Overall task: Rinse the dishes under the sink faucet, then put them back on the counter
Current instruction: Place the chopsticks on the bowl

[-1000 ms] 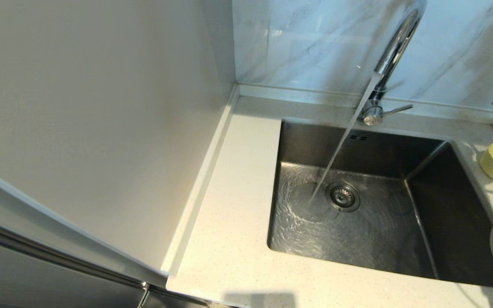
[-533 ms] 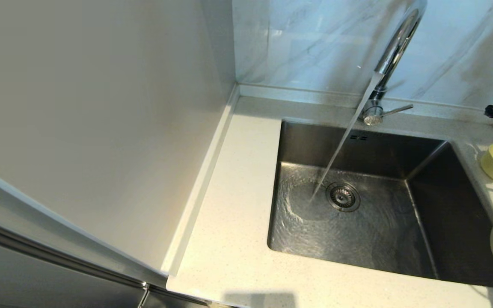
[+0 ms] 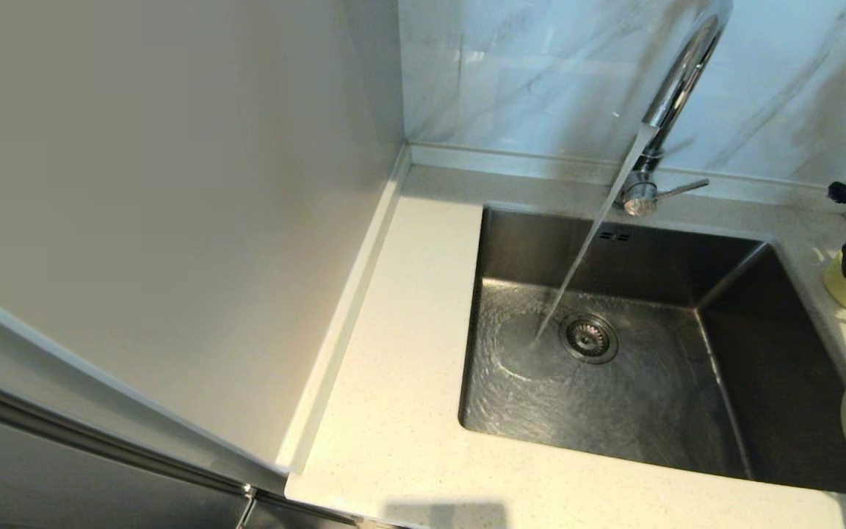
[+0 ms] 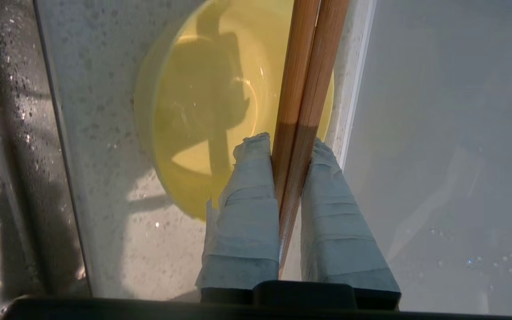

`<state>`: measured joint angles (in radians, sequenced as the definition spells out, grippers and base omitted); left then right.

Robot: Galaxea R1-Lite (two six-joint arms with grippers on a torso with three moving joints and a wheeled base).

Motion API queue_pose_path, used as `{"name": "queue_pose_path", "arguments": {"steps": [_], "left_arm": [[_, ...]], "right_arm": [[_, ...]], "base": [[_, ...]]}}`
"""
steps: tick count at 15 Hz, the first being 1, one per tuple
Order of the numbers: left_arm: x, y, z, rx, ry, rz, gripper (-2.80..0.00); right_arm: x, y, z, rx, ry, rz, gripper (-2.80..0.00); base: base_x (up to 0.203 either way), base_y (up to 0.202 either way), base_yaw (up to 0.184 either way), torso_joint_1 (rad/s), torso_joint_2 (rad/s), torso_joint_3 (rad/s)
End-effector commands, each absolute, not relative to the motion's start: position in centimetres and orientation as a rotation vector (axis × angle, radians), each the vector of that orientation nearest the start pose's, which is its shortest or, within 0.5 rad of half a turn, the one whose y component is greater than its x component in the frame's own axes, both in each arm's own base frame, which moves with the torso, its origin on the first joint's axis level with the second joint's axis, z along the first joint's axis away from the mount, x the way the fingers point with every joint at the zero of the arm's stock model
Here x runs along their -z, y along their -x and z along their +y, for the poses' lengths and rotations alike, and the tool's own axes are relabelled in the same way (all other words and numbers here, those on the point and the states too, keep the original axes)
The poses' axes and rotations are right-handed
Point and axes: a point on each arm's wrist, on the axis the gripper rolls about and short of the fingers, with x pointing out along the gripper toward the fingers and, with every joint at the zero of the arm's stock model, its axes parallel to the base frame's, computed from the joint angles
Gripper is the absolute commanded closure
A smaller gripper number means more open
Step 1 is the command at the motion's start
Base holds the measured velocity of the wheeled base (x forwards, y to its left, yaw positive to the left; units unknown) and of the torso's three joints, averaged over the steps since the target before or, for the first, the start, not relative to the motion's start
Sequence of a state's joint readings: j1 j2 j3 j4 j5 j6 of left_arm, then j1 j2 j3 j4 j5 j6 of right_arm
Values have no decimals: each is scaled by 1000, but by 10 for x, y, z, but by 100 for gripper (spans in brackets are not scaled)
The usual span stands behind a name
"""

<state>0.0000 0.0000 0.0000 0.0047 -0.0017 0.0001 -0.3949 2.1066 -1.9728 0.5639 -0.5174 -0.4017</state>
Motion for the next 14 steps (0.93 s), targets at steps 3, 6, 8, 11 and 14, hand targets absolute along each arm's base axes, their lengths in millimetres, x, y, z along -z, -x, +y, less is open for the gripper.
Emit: {"name": "queue_pose_path", "arguments": {"steps": [3, 6, 8, 11, 14], "left_arm": [[-75, 23, 0, 2, 0, 5, 0], [-75, 23, 0, 2, 0, 5, 0], [-75, 23, 0, 2, 0, 5, 0], [-75, 23, 0, 2, 0, 5, 0], [-75, 23, 0, 2, 0, 5, 0]], "right_arm": [[-240, -379, -171, 715, 413, 907, 0], [-241, -379, -171, 704, 439, 916, 0], [-239, -382, -173, 710, 439, 899, -280], [-241, -387, -175, 730, 439, 848, -280], [-241, -387, -174, 730, 437, 846, -280]], "base": [[0, 0, 0, 0, 0, 0], [0, 0, 0, 0, 0, 0], [0, 0, 0, 0, 0, 0], [0, 0, 0, 0, 0, 0], [0, 0, 0, 0, 0, 0]]}}
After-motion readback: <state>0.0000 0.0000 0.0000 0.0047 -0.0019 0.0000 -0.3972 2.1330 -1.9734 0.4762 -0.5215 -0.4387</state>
